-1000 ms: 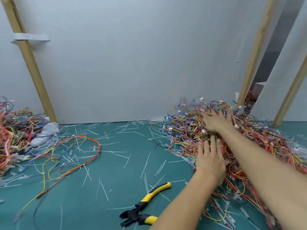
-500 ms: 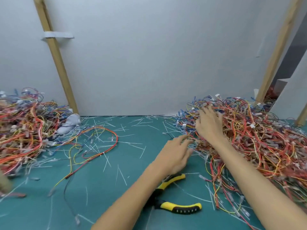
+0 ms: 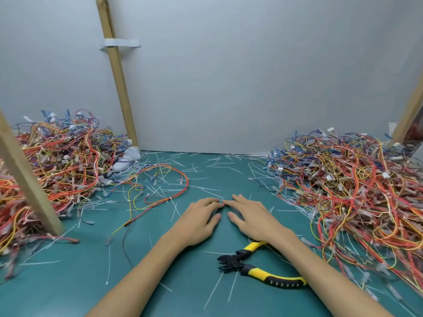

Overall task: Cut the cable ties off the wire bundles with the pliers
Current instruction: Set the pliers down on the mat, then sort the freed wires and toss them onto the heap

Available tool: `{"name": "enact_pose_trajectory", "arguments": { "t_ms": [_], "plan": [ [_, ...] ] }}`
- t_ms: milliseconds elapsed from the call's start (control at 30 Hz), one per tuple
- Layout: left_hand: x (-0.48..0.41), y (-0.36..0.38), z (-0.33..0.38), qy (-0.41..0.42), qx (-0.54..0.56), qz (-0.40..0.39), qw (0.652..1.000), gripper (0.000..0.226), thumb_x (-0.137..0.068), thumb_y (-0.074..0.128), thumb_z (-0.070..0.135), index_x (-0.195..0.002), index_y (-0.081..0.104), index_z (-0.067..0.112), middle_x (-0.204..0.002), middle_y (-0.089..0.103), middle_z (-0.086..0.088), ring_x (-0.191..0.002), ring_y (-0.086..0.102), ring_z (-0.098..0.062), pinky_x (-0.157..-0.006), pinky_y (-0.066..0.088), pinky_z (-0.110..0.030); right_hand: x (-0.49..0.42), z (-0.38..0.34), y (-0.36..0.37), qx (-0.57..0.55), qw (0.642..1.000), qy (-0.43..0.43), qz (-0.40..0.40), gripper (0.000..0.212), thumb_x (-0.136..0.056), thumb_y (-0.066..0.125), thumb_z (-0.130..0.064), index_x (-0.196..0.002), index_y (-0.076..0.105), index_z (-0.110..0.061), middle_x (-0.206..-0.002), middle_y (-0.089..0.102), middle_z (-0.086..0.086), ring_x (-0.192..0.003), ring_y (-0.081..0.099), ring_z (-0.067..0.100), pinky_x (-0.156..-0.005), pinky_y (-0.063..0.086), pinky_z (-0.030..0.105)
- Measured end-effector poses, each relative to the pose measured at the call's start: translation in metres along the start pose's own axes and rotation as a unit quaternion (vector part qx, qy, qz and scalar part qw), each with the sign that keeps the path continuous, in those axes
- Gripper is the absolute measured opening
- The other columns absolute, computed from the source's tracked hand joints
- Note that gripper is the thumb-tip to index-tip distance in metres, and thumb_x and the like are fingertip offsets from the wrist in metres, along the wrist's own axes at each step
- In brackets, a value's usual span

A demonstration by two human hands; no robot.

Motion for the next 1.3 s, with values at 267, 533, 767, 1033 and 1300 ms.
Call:
{"name": "enact_pose_trajectory", "arguments": {
  "t_ms": [267,533,767,1033,1300],
  "plan": [
    [0.003,0.002,0.001,-0.01,0.002,0.015,1.0,0.042,-0.101,0.04,0.028,-0.141,0.047,0.019,-0.15,0.041,0.004,-0.137,0.035,-0.013,-0.113,0.023,-0.026,0.002,0.004,0.004,0.0,1.0,0.0,0.01,0.047,-0.103,0.034,-0.041,-0.15,0.03,-0.037,-0.161,0.023,-0.004,-0.149,0.016,0.013,-0.117,0.015,0.032],
    [0.001,-0.009,0.0,0.008,0.046,0.037,0.998,0.034,-0.1,0.044,0.021,-0.133,0.055,0.017,-0.138,0.053,0.0,-0.129,0.044,-0.015,-0.109,0.029,-0.025,0.002,0.003,0.002,0.008,1.0,-0.006,0.006,0.047,-0.104,0.032,-0.041,-0.151,0.03,-0.035,-0.161,0.023,-0.002,-0.149,0.017,0.015,-0.117,0.017,0.034],
    [-0.01,-0.081,-0.088,-0.228,-0.031,0.235,0.944,0.038,-0.088,0.05,0.002,-0.126,0.054,0.002,-0.128,0.054,-0.018,-0.12,0.049,-0.033,-0.102,0.036,-0.041,0.005,0.001,0.0,0.008,1.0,-0.006,0.002,0.047,-0.104,0.033,-0.04,-0.151,0.03,-0.034,-0.161,0.022,-0.003,-0.149,0.017,0.015,-0.117,0.018,0.035],
    [0.004,-0.086,-0.143,-0.416,-0.109,0.1,0.897,0.04,-0.088,0.049,0.01,-0.128,0.051,0.005,-0.134,0.051,-0.019,-0.125,0.046,-0.037,-0.103,0.033,-0.047,0.005,-0.002,-0.004,0.01,1.0,-0.002,-0.001,0.047,-0.104,0.034,-0.038,-0.15,0.032,-0.033,-0.16,0.025,-0.002,-0.149,0.018,0.016,-0.116,0.019,0.036],
    [-0.009,-0.096,-0.102,-0.35,-0.06,0.044,0.934,0.017,-0.082,0.056,0.011,-0.09,0.071,0.011,-0.093,0.067,-0.018,-0.095,0.061,-0.037,-0.082,0.047,-0.036,0.007,-0.003,-0.003,0.015,1.0,0.013,0.006,0.047,-0.103,0.036,-0.039,-0.149,0.033,-0.032,-0.16,0.026,0.0,-0.148,0.02,0.018,-0.116,0.019,0.036]
  ]
}}
Point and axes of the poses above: each hand's wrist, its own x-axis away from the middle knuckle, its own y-axis out of the palm, z = x × y, the point moved 2 cm from there along -x, towards the middle knuckle
